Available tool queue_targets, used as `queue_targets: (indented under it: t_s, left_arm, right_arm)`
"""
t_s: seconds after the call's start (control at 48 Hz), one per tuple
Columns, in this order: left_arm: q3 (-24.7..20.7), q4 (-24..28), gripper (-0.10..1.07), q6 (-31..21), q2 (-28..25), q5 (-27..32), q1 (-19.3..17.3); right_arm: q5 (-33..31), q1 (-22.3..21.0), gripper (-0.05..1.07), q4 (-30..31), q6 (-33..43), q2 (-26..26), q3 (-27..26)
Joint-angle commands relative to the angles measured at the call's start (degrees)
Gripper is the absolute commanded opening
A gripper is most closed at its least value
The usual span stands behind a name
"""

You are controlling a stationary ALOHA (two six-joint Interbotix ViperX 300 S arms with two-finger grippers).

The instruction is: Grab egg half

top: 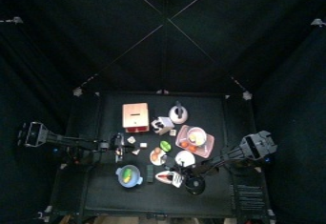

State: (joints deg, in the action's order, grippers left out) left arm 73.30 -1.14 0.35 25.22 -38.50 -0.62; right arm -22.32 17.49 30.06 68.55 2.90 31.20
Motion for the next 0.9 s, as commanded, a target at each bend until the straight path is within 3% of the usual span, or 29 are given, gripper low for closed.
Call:
queue_targets:
  t_s: [0.0, 0.146, 0.542, 0.875]
  left_arm:
    - [-0.97, 0.09, 0.49, 0.0, 0.09, -0.18, 0.0]
    - [-0.97, 0.18, 0.49, 0.0, 0.09, -0.18, -0.09]
    - [-0.97, 0.18, 0.49, 0.09, 0.09, -0.18, -0.09]
    - [-0.97, 0.09, 0.49, 0.0, 0.09, -0.18, -0.35]
  right_arm:
    - [0.0, 0.09, 0.8, -0.09, -0.09, -2.37, -2.11]
    - [-0.7, 0.62, 0.8, 0.26, -0.18, -2.46, -3.16]
    - [-10.2, 1.05, 0.8, -0.53, 0.35, -5.27, -2.37]
    - [-14.24, 0.18, 0.8, -5.01, 0.79, -6.33, -1.14]
